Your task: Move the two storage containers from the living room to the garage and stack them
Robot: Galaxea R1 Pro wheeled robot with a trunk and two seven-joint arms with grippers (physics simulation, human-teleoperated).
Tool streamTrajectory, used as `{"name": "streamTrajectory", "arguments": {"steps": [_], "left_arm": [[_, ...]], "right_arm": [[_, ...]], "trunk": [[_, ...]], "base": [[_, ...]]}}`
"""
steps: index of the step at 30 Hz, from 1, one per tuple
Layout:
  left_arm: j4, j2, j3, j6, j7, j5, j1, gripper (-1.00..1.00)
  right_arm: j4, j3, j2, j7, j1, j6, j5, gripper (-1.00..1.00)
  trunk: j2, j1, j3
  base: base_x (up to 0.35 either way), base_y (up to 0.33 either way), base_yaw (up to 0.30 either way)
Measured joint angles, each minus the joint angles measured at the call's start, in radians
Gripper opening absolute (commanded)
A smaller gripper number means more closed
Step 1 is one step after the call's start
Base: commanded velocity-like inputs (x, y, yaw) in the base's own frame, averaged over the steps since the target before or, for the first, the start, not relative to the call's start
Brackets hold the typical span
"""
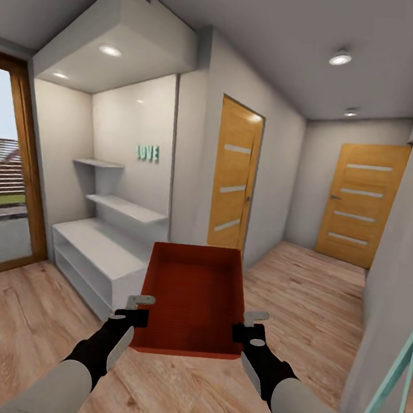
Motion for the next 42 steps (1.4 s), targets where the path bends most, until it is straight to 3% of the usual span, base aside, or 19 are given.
{"name": "streamTrajectory", "arguments": {"steps": [34, 42], "left_arm": [[-0.001, 0.0, 0.0, 0.001, 0.0, 0.0, 0.0, -1.0], [0.0, 0.0, 0.001, -0.001, 0.0, 0.0, 0.0, -1.0]], "right_arm": [[0.0, 0.0, 0.0, 0.0, 0.0, 0.0, 0.0, -1.0], [0.0, 0.001, 0.0, 0.0, 0.0, 0.0, 0.0, -1.0]], "trunk": [[0.0, 0.0, 0.0], [0.0, 0.0, 0.0]], "base": [[0.323, 0.101, -0.288], [0.323, 0.107, -0.062]]}}
